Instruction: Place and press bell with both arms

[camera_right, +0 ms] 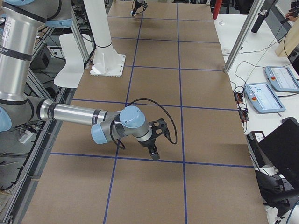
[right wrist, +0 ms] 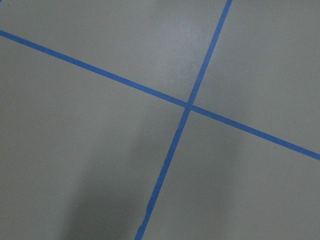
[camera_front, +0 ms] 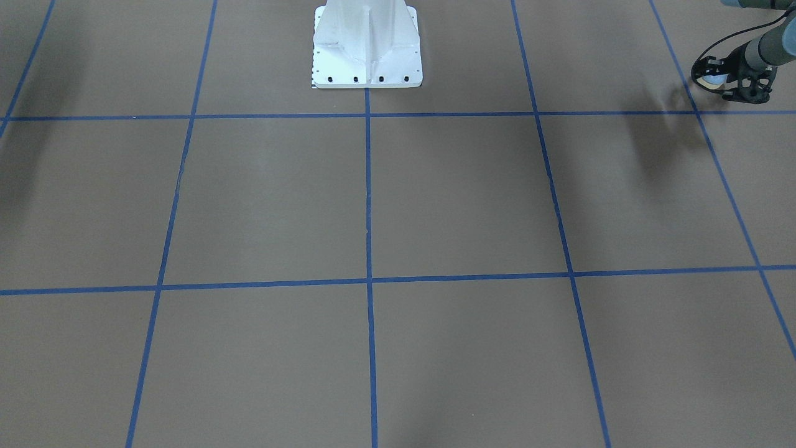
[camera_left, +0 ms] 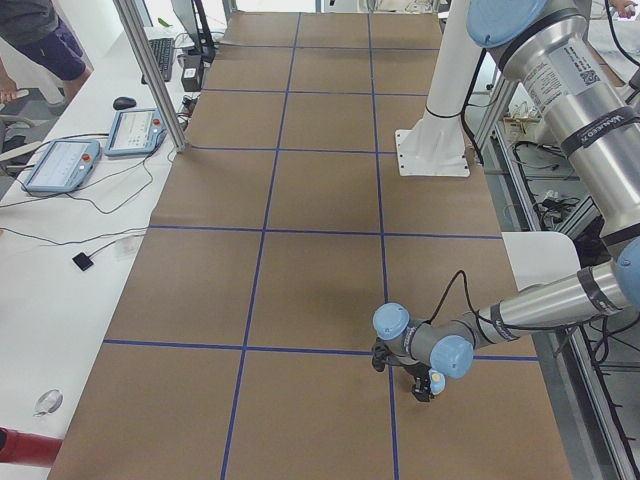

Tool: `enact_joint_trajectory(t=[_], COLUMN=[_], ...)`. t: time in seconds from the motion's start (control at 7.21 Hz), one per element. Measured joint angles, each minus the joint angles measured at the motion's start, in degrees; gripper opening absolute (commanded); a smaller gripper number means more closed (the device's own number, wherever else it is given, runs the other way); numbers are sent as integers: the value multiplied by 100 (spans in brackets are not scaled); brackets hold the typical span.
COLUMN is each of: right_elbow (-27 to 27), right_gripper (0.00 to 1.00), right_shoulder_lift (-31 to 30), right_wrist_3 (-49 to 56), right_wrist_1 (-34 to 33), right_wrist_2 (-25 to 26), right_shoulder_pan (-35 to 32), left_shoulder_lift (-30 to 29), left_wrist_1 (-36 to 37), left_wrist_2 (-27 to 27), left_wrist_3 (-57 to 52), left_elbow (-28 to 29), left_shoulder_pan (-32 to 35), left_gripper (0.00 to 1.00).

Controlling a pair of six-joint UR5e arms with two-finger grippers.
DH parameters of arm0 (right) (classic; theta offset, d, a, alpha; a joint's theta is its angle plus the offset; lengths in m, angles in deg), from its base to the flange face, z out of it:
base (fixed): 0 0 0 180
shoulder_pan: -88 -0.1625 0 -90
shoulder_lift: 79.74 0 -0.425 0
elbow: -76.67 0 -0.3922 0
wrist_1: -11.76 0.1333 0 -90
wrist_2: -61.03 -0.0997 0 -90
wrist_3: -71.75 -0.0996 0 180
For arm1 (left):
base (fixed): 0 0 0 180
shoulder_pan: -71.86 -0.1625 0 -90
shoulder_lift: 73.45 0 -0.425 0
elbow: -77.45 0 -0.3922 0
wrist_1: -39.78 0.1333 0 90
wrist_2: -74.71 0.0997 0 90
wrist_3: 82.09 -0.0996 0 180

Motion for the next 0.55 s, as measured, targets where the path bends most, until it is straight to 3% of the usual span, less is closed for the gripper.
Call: enact_joint_trajectory(t=[0.14, 0.28, 0.55], right_elbow=[2, 6, 14], right_gripper=[100, 100, 100], right_shoulder_lift=[0, 0, 0], right_wrist_3=[0, 0, 0], right_wrist_1=[4, 6, 7], right_wrist_2=[1, 1, 1], right_shoulder_pan=[-2, -4, -4], left_shoulder_lift=[0, 1, 29], left_wrist_1=[2, 2, -5], left_wrist_2=[0, 0, -6], left_wrist_3=[0, 0, 1], left_elbow=[0, 0, -25], left_shoulder_pan=[-13, -24, -37], left_gripper=[68, 38, 9])
